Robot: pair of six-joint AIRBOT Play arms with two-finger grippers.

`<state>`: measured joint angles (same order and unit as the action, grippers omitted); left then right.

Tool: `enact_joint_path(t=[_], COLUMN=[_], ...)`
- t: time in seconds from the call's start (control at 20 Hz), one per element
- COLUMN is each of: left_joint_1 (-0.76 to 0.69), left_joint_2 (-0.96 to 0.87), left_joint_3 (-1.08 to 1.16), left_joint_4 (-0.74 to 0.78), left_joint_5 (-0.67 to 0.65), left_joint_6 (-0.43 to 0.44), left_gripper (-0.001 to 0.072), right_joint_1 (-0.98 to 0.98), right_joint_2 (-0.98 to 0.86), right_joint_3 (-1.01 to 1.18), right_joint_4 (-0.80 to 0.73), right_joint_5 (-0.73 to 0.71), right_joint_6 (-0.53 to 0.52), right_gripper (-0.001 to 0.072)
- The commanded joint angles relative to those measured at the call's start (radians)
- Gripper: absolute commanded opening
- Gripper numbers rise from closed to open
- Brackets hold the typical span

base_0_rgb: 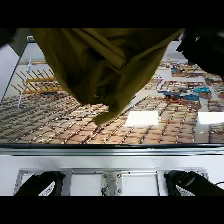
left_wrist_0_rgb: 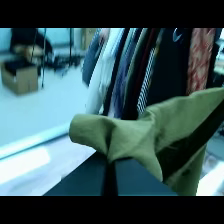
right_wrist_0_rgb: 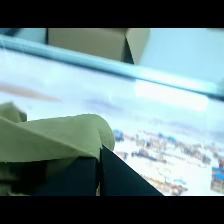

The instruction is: Fold the clothes and pants, and hang the long-sleeved shirts on hangers.

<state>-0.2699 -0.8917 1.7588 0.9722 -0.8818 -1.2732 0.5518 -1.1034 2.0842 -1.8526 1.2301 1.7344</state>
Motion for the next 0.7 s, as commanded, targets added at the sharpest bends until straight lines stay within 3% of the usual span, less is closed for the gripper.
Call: enact_joint_path(t=[0.0,0.1,0.3,0.5,0.65], left_joint_1=[-0.040,-0.039,-0.034,-0.005,-0.019], left_joint_2=[-0.011,-0.064,-0.218,-0.352,-0.473], left_joint_3=[0.140,0.213,0.315,0.167,0.045], left_joint_4=[0.005,0.010,0.182,0.205,0.205], left_joint_5=[0.008,-0.022,-0.160,-0.243,-0.296], left_joint_6=[-0.004,-0.015,-0.159,-0.186,-0.201], left_gripper=[0.0013,0.0013,0.0013,0.0014,0.0014], right_joint_1=[-0.002,-0.002,-0.006,-0.051,-0.054], right_joint_2=[0.101,0.116,0.115,0.095,0.095], right_joint_3=[0.004,0.003,-0.077,-0.272,-0.505], right_joint_4=[-0.003,-0.005,-0.011,0.003,0.034], right_joint_5=[-0.026,-0.011,0.125,0.337,0.347], right_joint_6=[0.032,0.045,0.057,0.057,0.073], right_gripper=[0.0012,0.0012,0.0012,0.0012,0.0012])
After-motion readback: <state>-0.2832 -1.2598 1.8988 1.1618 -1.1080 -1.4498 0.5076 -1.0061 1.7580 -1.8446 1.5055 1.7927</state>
